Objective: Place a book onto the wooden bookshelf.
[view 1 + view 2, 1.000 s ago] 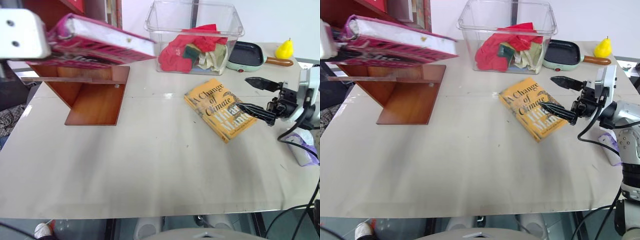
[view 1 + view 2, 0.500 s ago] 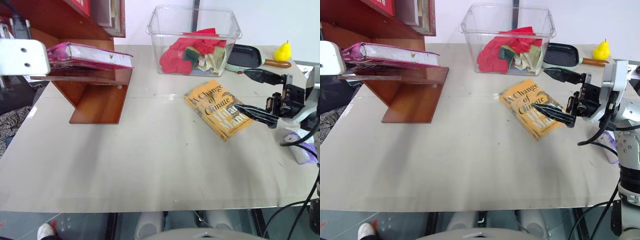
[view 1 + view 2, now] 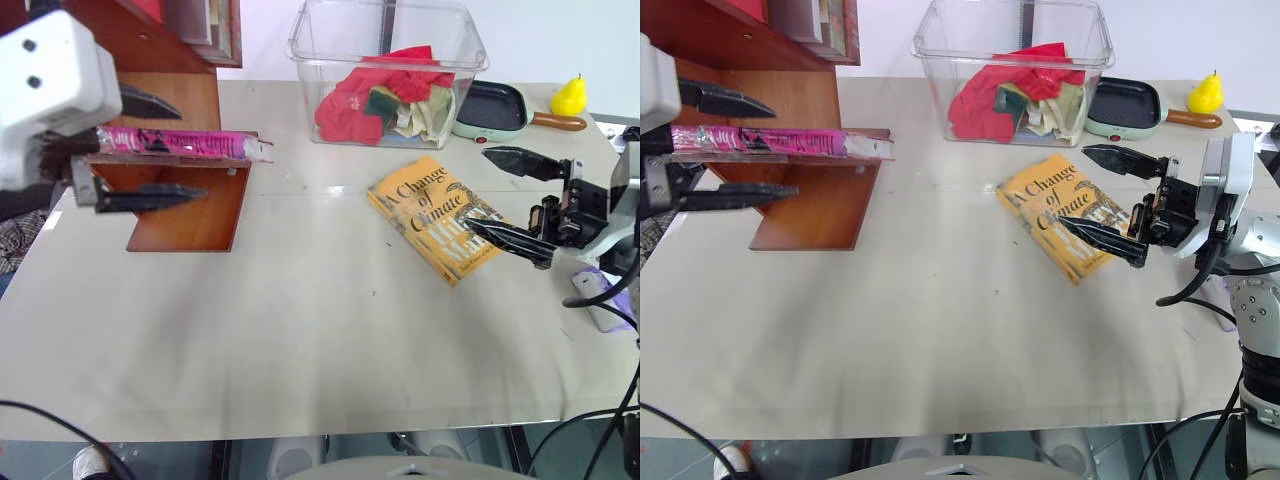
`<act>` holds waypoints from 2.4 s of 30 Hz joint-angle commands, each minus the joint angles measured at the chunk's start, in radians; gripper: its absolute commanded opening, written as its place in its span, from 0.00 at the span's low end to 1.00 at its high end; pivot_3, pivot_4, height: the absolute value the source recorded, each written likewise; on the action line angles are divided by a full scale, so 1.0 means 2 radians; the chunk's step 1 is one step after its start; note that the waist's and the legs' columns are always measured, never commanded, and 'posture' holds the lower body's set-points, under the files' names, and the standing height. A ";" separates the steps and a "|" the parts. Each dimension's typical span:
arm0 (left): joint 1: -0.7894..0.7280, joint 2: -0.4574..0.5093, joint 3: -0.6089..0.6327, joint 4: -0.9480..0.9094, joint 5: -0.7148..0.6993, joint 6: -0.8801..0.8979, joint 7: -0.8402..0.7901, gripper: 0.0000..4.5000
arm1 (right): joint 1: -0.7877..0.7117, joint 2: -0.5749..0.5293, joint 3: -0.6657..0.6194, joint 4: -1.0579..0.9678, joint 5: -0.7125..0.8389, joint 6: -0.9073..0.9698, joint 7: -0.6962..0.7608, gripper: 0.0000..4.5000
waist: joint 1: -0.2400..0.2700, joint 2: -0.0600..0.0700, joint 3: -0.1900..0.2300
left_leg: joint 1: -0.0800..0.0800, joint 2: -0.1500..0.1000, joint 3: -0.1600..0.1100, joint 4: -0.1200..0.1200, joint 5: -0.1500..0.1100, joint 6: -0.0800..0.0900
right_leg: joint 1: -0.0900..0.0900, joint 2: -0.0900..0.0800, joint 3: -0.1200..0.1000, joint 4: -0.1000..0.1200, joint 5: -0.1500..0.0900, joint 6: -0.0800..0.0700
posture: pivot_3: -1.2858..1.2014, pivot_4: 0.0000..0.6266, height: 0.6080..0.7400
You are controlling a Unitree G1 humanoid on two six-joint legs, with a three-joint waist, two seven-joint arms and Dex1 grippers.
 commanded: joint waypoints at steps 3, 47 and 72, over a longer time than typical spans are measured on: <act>0.029 -0.038 0.057 -0.077 -0.105 0.096 0.034 1.00 | -0.009 -0.016 -0.021 0.002 0.010 0.003 0.003 1.00 | 0.000 0.000 0.000 | 0.002 0.001 -0.001 0.000 0.000 0.000 | 0.001 0.002 0.000 0.001 -0.001 -0.001 | 0.52 0.24 1.00; 0.099 -0.620 -0.213 0.223 0.151 -0.462 0.396 0.01 | 0.175 -0.071 -0.147 -0.158 0.061 0.069 -0.132 1.00 | 0.002 -0.001 -0.002 | 0.012 0.000 0.000 0.000 0.000 0.000 | 0.013 0.001 0.001 -0.001 0.000 -0.003 | 0.52 0.24 1.00; 0.176 -0.513 -0.069 0.068 0.055 -0.325 0.396 0.99 | 0.363 -0.027 -0.195 -0.101 -0.022 0.044 -0.065 1.00 | -0.003 -0.001 -0.004 | 0.013 0.001 0.001 -0.001 0.000 0.000 | 0.011 0.001 0.001 -0.001 -0.001 -0.002 | 0.52 0.24 1.00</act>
